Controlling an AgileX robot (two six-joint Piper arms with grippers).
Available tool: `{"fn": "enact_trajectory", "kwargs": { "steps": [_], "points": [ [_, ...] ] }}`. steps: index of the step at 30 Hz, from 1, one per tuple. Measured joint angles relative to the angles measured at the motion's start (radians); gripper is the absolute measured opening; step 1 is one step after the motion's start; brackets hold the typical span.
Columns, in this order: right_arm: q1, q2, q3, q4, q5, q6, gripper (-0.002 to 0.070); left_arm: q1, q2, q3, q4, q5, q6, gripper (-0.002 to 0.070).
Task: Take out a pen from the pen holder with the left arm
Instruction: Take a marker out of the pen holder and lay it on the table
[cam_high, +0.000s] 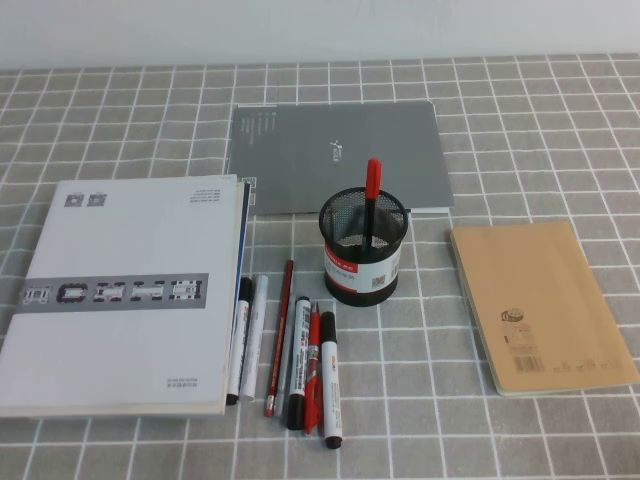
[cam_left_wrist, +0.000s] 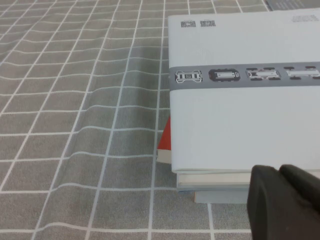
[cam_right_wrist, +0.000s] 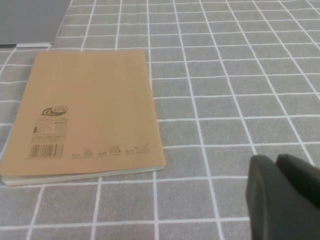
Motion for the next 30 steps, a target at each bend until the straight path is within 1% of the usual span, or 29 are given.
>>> {"fn": "enact_trajectory", "kwargs": {
  "steps": [23, 27, 30],
  "points": [
    [0.0, 0.0, 0.0, 0.0, 0.0, 0.0, -0.0013, 0.0, 0.0, 0.0, 0.0, -0.008, 0.0, -0.0004],
    [0.0, 0.0, 0.0, 0.0, 0.0, 0.0, -0.0013, 0.0, 0.0, 0.0, 0.0, -0.052, -0.045, -0.0003],
    [0.0, 0.0, 0.0, 0.0, 0.0, 0.0, -0.0013, 0.0, 0.0, 0.0, 0.0, -0.101, -0.106, -0.0003]
  ]
}}
